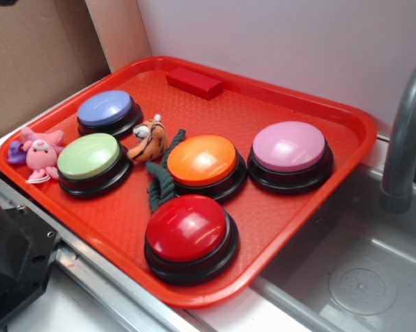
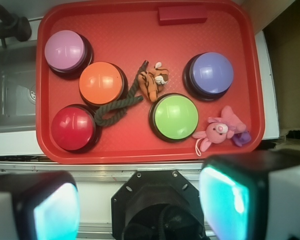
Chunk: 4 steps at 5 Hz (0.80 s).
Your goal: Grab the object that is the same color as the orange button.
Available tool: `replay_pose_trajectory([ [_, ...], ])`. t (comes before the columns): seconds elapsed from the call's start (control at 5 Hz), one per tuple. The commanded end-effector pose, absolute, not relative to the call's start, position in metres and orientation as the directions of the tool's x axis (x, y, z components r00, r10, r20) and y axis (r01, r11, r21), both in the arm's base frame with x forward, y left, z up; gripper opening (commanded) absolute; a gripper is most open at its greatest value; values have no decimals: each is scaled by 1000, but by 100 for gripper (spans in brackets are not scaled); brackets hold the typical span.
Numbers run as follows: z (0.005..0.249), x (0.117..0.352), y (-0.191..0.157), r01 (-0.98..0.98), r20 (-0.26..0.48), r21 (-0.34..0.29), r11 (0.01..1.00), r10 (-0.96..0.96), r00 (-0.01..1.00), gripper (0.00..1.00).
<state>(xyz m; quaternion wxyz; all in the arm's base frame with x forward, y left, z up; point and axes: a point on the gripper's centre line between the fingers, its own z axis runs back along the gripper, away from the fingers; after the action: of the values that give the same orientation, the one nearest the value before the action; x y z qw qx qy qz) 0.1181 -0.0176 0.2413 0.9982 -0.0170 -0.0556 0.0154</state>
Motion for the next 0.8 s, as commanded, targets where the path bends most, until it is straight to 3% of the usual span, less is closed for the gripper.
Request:
replay_pose_trajectory([
  [0.0,241,118,-18,-29,111,-36,999,33,993,100],
  [0.2,232,137,-15,-191,104,-48,980,195,975,100],
  [0.4,222,155,-10,-337,109,-99,936,347,931,100],
  [0.6,199,178,-1,-502,148,-98,859,512,846,100],
])
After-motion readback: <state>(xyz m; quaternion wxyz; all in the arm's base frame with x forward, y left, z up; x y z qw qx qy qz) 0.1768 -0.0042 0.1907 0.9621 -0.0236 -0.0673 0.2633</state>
